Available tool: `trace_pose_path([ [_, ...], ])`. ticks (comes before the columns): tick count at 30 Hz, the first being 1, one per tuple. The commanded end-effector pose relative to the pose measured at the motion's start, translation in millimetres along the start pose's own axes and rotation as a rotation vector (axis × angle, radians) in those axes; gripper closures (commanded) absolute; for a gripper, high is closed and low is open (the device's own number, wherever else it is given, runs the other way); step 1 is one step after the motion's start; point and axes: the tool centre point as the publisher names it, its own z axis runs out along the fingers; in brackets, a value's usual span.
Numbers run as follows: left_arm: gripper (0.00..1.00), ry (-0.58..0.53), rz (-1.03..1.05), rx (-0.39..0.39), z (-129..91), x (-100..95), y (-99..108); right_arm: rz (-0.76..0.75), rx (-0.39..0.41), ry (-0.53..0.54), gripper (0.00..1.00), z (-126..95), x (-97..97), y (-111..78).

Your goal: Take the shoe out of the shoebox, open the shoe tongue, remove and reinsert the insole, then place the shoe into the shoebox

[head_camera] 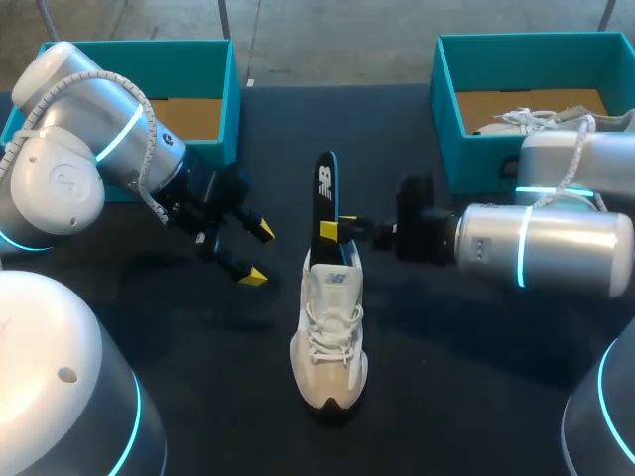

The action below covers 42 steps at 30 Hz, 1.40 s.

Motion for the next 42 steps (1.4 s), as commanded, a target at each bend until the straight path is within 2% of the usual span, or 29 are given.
trace_pose_path([
  [1,0.00,-0.001,0.000,-0.002,0.3,0.1,-0.1,0.024,0.644,0.228,0.49,-0.5,-5.1,-2.0],
  [8,0.00,-0.001,0.000,-0.002,0.3,0.1,-0.1,0.039,0.703,0.207,0.47,-3.9,-6.8,-5.5],
  [14,0.00,-0.001,0.000,-0.002,0.3,0.1,-0.1,0.053,0.784,0.158,0.49,-2.1,-6.6,-10.7],
  [22,0.00,-0.001,0.000,-0.002,0.3,0.1,-0.1,0.046,0.797,0.135,0.49,3.6,-6.2,-7.2],
  [30,0.00,-0.001,0.000,-0.002,0.3,0.1,-0.1,0.056,0.838,0.144,0.39,12.5,-9.2,-9.2],
  [34,0.00,-0.001,0.000,-0.002,0.3,0.1,-0.1,0.062,0.861,0.148,0.44,14.7,-9.5,-13.3],
  [42,0.00,-0.001,0.000,-0.002,0.3,0.1,-0.1,0.073,0.886,0.160,0.45,19.2,-11.5,-21.6],
])
